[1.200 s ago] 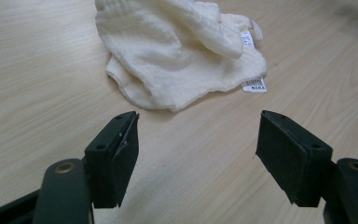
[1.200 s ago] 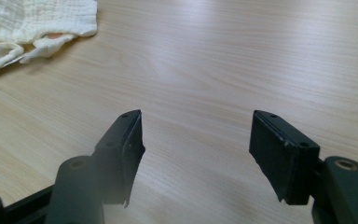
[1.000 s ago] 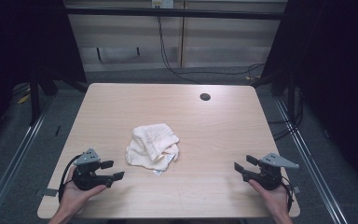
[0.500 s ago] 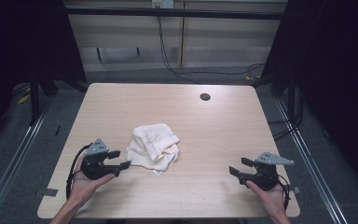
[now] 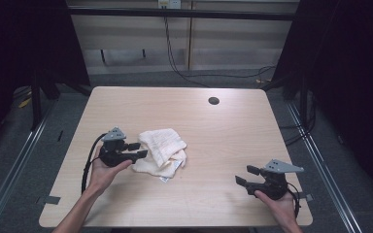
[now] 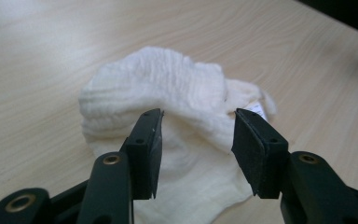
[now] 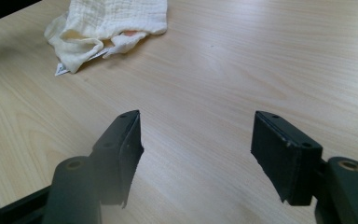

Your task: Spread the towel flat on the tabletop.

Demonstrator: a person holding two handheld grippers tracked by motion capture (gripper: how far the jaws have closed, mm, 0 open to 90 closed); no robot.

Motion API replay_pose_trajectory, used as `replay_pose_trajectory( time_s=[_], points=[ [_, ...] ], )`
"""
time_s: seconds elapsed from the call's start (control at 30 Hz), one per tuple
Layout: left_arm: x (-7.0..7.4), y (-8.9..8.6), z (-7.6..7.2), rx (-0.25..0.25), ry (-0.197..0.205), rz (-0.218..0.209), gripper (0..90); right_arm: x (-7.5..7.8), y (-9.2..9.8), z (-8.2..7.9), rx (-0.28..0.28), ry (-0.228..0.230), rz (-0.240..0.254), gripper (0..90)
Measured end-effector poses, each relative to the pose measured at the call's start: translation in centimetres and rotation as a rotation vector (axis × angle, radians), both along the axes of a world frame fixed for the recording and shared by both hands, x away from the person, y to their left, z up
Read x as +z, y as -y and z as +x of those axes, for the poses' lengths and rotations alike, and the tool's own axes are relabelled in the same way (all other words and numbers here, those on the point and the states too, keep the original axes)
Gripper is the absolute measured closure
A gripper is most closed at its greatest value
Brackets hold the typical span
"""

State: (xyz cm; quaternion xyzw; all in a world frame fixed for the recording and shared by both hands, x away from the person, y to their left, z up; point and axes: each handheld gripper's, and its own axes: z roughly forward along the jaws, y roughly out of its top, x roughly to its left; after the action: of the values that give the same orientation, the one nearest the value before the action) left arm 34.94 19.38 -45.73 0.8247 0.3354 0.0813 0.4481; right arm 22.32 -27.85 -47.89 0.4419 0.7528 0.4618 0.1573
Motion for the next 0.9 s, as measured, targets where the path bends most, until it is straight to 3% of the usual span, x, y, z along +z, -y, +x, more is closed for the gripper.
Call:
replay_pose_trajectory(
  time_s=[0.03, 0.13, 0.3, 0.37, 0.47, 0.53, 0.6, 0.67, 0.9],
  points=[
    [-0.2, -0.1, 0.3, -0.001, -0.013, -0.011, 52.1, 0.0, 0.0, 0.0, 0.002, -0.004, -0.001, 32.9],
    [-0.1, -0.2, 0.9, 0.001, -0.004, 0.003, 50.4, -0.1, 0.0, 0.2, 0.002, -0.009, -0.007, 32.8],
    [0.3, -0.5, 1.8, 0.016, 0.003, -0.035, 43.7, -0.2, -0.1, 0.2, 0.003, -0.013, -0.01, 32.0],
    [0.1, -0.3, 2.3, 0.041, 0.002, -0.018, 39.1, -0.3, -0.1, 0.2, 0.007, -0.017, -0.011, 31.6],
    [-1.7, 0.2, 2.7, 0.05, -0.03, 0.004, 37.6, -0.3, -0.1, 0.2, 0.017, -0.024, -0.005, 31.2],
    [-2.8, 0.8, 2.8, 0.025, -0.045, 0.079, 37.5, -0.3, -0.2, 0.2, 0.025, -0.022, -0.009, 30.7],
    [-3.1, 1.1, 2.8, 0.014, -0.046, 0.103, 40.4, -0.4, -0.2, 0.3, 0.031, -0.027, -0.011, 30.5],
    [-3.1, 1.4, 2.7, -0.009, -0.039, 0.114, 50.4, -0.5, -0.3, 0.3, 0.034, -0.029, -0.013, 30.2],
    [-4.0, 1.8, 2.5, -0.045, -0.044, 0.152, 71.3, -0.4, -0.4, 0.3, 0.032, -0.027, -0.024, 29.3]
  ],
)
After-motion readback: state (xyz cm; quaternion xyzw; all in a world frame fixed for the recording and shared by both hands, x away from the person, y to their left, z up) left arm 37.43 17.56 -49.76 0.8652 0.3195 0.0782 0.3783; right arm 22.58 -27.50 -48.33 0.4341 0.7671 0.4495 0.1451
